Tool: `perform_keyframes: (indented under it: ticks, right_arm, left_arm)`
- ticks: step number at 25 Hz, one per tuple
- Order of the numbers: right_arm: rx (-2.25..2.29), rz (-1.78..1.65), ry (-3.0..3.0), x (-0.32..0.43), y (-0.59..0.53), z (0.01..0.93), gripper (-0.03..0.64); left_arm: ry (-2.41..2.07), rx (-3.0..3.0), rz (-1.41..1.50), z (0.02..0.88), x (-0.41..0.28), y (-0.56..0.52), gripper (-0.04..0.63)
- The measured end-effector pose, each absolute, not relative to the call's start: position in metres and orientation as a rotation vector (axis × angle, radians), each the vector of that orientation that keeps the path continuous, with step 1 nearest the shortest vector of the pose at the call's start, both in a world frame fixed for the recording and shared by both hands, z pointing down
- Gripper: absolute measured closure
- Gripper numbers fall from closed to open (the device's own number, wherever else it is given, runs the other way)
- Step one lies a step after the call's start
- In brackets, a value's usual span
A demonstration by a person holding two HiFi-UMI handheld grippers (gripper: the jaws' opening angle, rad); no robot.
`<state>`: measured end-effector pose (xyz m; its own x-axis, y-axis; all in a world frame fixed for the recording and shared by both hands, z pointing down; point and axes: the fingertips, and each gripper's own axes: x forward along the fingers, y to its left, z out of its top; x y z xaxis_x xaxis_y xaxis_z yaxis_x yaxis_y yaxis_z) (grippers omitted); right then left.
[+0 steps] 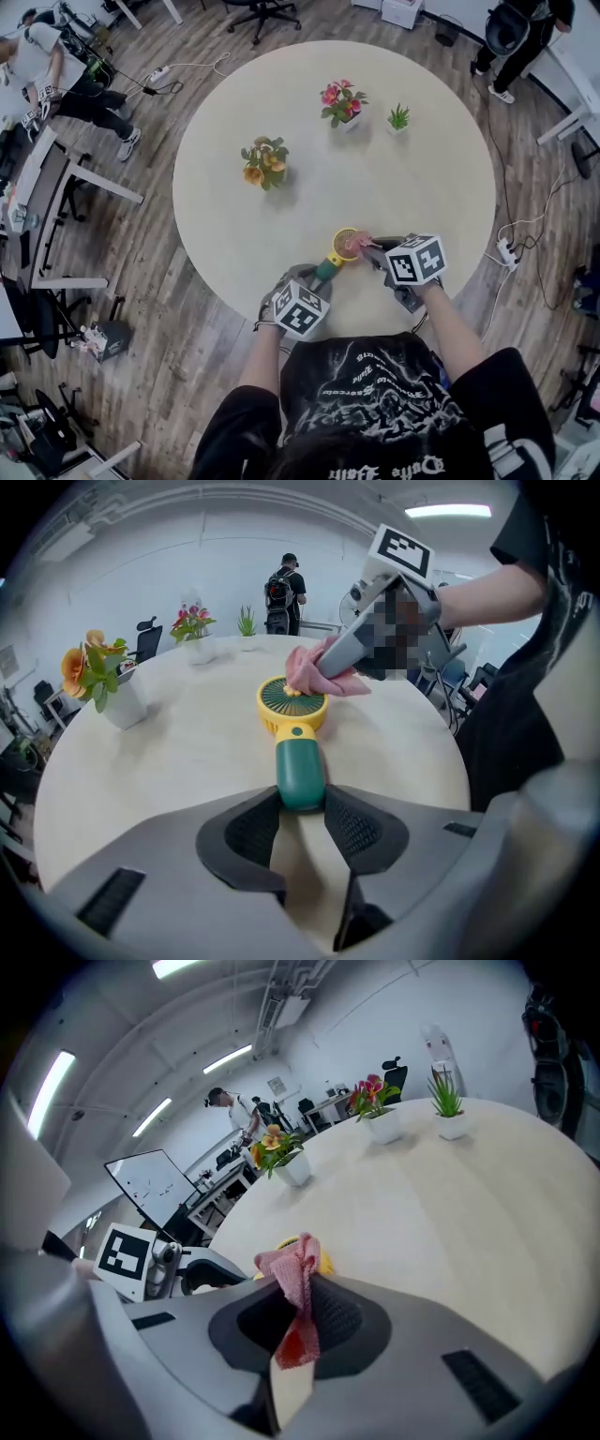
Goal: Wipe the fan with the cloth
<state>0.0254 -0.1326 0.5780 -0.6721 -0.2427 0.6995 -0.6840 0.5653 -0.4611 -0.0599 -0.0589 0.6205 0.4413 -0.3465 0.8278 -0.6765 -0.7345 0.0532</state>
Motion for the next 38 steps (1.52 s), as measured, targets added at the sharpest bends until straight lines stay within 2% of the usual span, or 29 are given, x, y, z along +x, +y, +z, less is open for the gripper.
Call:
perform_keyframes:
  ticks: [3,10,14,20,23,38]
  right_arm:
    - [0.638,0.769,-2.235,0.008,-0.14,0.559,0.571]
    - [-0.154,0.106,-2.052,-0.087,-0.119,0.558,0.569]
    - [-0.415,0.168,-1.693,-0.07,-0.097,0.593,0.569]
    - [-0.523,0.165,-1.509,-0.078,-0.098,0.609,0.571]
    - [-0.511,0.119,-1.456,-0.068,-0.109,0.614,0.571]
    - [-0.255,0.334,-1.59,-0.047,-0.159,0.611,0.569]
  left_arm:
    - [-0.844,2.335,1.228,0.62,-0.059,-0.058,0.426]
    - [-0.695,2.452,1.284,0.62,-0.055,-0.056,0.428]
    - [-0.646,2.446,1.267,0.619,-0.055,-0.056,0.428]
    - [-0.629,2.412,1.28,0.621,-0.055,-0.059,0.428]
    - [-0.65,2.396,1.275,0.621,-0.055,-0.059,0.428]
    - [-0.71,2.338,1.25,0.621,-0.056,-0.062,0.428]
